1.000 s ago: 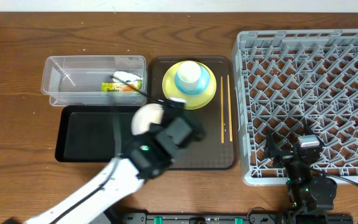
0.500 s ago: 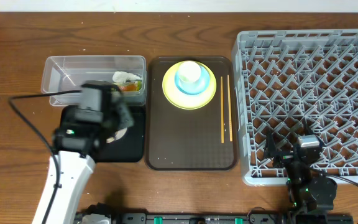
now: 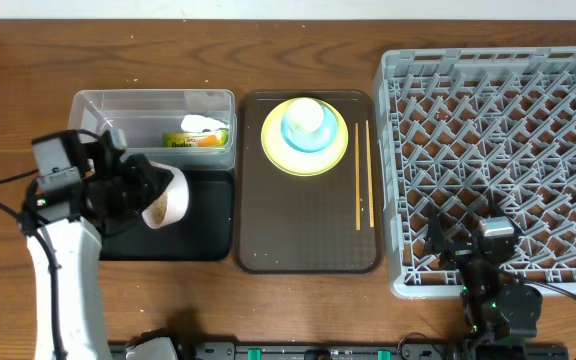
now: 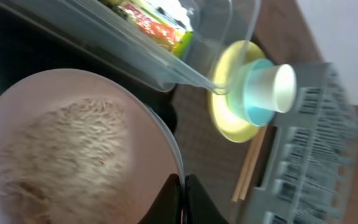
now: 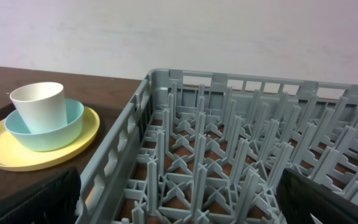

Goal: Sort waste into correct bins and load items into the dishwasher rack
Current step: 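Lift the bowl with the left gripper and tip rice onto the black tray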

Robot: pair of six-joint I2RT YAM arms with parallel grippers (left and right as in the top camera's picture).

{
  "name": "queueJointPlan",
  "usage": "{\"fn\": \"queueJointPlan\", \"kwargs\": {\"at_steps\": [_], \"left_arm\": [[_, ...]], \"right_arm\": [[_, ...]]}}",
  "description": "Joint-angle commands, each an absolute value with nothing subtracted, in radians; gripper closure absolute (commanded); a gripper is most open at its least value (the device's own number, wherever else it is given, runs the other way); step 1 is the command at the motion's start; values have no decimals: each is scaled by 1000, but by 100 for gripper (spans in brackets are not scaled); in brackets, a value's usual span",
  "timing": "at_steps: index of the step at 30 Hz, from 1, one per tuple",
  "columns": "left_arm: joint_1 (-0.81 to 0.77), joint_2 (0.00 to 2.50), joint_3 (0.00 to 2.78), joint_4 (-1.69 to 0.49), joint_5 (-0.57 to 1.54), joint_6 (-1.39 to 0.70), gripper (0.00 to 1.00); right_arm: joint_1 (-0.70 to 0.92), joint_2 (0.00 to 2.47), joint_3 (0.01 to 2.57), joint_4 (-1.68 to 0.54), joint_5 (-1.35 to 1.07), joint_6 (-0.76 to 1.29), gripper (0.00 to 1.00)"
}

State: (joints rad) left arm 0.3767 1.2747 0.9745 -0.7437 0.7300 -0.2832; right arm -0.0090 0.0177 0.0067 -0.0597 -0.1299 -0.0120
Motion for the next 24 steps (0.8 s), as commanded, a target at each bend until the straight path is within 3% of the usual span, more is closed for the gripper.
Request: {"fn": "queueJointPlan", "kwargs": {"at_steps": [1,15,24], "left_arm": [[440,1332,966,-739,943,-198,94],[602,1610,948,-752,1440,12,94],[672,1666,898,-764,1573,34,94]], "right_arm": [[1,16,6,-64,-127,-20,1],[1,16,6,-64,-127,-20,1],[1,16,6,-64,-128,-20,1]]}}
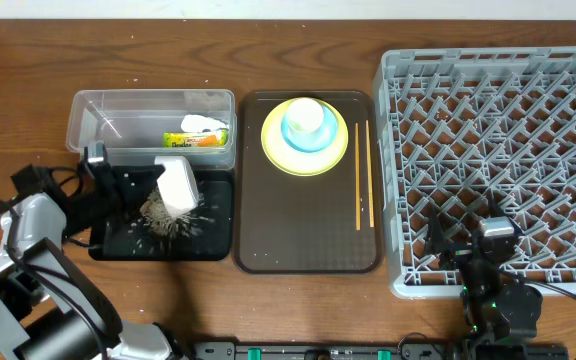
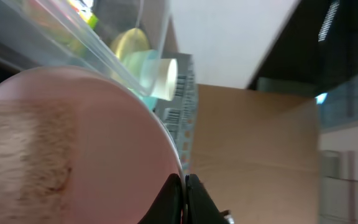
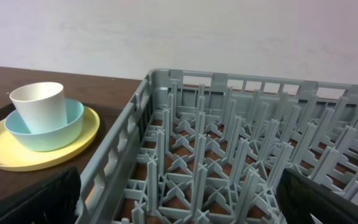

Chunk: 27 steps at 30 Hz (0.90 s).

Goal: Sort waste into correct bins and load items into the dishwasher rack
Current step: 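Lift the bowl with the left gripper and tip rice onto the black tray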

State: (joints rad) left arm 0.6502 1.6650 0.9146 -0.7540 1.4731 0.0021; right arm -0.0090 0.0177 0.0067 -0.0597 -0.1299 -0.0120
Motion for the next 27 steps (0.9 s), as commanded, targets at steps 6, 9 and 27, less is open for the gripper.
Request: {"fn": "queueJointPlan", "kwargs": {"at_steps": [6,9,27], "left_arm": [[722,1666,879,-818,1573,33,94],[759,1666,879,-864,1574,33,94],[800,1659,879,-1040,1573,138,94]], "right_arm": [[1,16,6,-64,-128,-20,1],[1,16,6,-64,-127,-20,1],[1,16,6,-64,-128,-20,1]]}}
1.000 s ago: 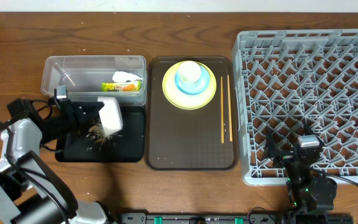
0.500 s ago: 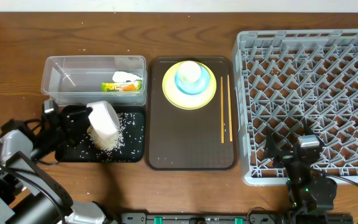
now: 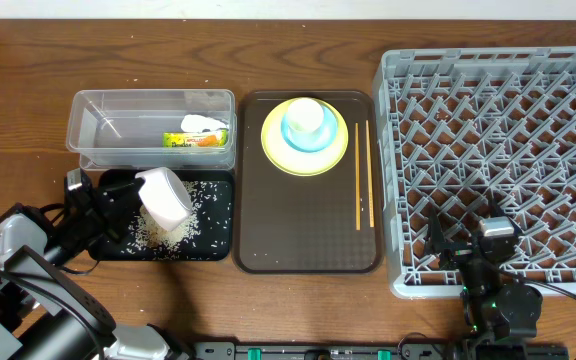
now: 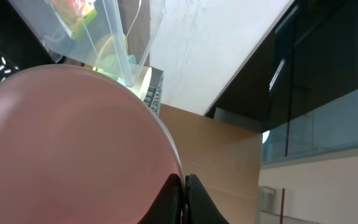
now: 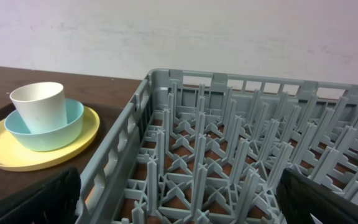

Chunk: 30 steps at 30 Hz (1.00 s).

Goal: Sort waste into correct bins and load items into the dishwasher rack
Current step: 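Lift the bowl with the left gripper and tip rice onto the black tray, then carry the emptied pink bowl back and set it on the brown tray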

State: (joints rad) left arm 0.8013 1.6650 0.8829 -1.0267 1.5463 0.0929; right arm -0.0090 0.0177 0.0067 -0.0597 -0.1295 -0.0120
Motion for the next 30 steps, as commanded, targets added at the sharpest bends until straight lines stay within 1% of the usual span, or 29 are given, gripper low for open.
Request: {"fn": "queueJointPlan", "kwargs": {"at_steps": [1,9,14,19,22,27,30], "left_arm": [[800,1658,879,-1047,1573,138,94],[773,1632,879,-1040,1573,139,94],[724,1515,897,-1041,1535,132,94],[648,1359,935,-1036,1384,46,94],[574,1257,936,-997,1280,-31,94],[394,1112,936,-900,1048,-213,94],[241,1044,936,-835,890,-305,94]], "right_arm": [[1,16,6,-64,-127,-20,1],[1,16,6,-64,-127,-20,1],[1,16,6,-64,-128,-20,1],[1,16,6,-64,-127,-20,1],[1,16,6,-64,-127,-20,1],[1,16,6,-64,-127,-20,1],[1,16,6,-64,-128,-20,1]]}}
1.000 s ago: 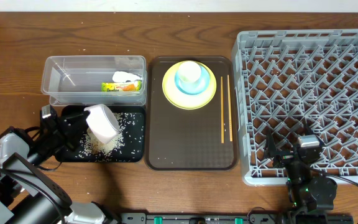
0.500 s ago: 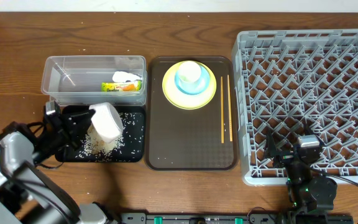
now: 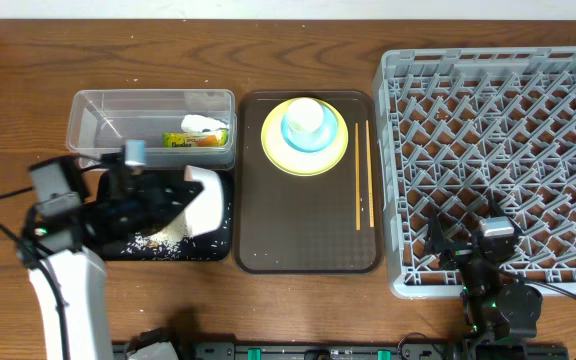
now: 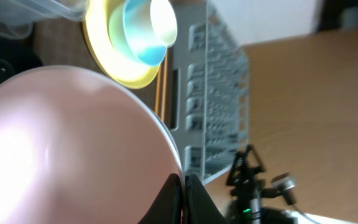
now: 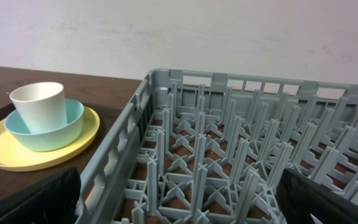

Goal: Sort waste into correct bins and load items into the dishwasher rack
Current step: 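Carry the emptied pink bowl back and set it on the brown tray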

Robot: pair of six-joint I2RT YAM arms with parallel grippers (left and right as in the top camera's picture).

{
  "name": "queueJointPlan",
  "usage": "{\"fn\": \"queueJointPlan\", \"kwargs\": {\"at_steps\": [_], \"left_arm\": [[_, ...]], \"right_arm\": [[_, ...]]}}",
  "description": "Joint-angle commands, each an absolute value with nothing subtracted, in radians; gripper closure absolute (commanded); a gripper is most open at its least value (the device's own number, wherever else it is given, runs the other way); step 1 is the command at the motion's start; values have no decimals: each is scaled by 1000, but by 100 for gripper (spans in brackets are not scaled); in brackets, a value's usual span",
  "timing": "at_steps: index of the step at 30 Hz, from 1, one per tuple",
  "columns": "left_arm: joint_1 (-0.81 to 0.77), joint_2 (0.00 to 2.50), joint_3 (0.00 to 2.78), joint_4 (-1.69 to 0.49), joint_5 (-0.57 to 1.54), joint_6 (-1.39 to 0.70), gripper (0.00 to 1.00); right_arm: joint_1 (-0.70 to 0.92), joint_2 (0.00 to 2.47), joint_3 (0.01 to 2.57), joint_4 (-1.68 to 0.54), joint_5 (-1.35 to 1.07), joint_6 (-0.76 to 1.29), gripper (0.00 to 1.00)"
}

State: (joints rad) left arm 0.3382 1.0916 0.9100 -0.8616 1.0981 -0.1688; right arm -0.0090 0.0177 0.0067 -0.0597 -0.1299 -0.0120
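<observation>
My left gripper [image 3: 182, 193] is shut on the rim of an empty pink bowl [image 3: 206, 205], held on its side over the right end of the black bin [image 3: 108, 254]. Spilled rice [image 3: 163, 237] lies in that bin. In the left wrist view the bowl [image 4: 73, 149] fills the frame, and the left gripper [image 4: 183, 186] pinches its edge. A yellow plate [image 3: 326, 152] carries a blue bowl [image 3: 293, 136] and a white cup [image 3: 307, 115]. Two chopsticks [image 3: 363, 175] lie beside it. My right gripper [image 5: 179, 208] stands open at the grey rack [image 3: 498, 150].
A clear bin [image 3: 148, 125] with wrappers [image 3: 200, 136] stands behind the black bin. The plate stack and chopsticks rest on a brown tray [image 3: 303, 235]. The rack [image 5: 241, 155] fills the table's right side, with its front edge at the right arm.
The pink bowl has shifted from the middle of the black bin to its right end and is turned on its side. The left wrist camera now faces the tray and rack. The right arm is unchanged.
First my left gripper held the pink bowl, with rice in it, tilted over the black bin. Then the bowl was tipped and rice lay scattered in the bin. Then the bowl showed empty above the rice. Now it is at the bin's right end.
</observation>
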Motion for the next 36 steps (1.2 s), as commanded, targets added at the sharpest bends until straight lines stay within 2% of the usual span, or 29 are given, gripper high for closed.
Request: {"fn": "queueJointPlan", "kwargs": {"at_steps": [1,10,17,23,31,36], "left_arm": [[190,1029,936,-815,841,-328,94],[-358,1056,935,-672,316,-452,94],[-648,1232,935,-567,130,-477,94],[-751,1418,935,-435,110,-477,94],[-752,1529,935,-334,104,-485,94],[-752,1536,935,-326,103,-484,64]], "right_arm": [[1,16,6,-64,-127,-20,1],[1,16,6,-64,-127,-20,1],[1,16,6,-64,-127,-20,1],[1,16,6,-64,-128,-20,1],[1,16,6,-64,-127,-20,1],[1,16,6,-64,-127,-20,1]]}}
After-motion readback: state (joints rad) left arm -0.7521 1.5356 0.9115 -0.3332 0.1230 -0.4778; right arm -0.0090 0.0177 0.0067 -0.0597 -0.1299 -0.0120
